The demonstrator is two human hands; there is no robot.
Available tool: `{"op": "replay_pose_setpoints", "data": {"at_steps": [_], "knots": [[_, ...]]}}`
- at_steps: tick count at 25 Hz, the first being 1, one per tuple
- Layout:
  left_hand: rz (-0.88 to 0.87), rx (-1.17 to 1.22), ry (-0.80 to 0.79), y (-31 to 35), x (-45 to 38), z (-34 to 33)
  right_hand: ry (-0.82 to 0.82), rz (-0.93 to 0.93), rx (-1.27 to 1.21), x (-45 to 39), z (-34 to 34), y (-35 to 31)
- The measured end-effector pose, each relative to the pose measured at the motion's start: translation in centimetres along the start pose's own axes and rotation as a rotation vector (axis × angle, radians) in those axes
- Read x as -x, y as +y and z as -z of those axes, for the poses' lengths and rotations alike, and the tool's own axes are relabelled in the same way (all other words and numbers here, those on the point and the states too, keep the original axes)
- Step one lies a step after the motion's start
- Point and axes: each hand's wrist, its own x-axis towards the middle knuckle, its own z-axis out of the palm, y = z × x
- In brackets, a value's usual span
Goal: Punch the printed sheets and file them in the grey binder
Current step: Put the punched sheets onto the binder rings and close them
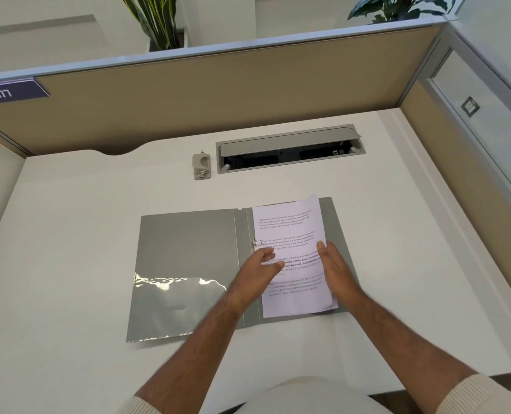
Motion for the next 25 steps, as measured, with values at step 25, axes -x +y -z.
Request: {"op": "replay_pose_setpoints", "data": {"at_steps": [25], "knots": [[0.305,-0.032,0.676,-8.1,5.4,19.6,0.302,-0.064,0.491,-1.1,6.0,4.2]]}}
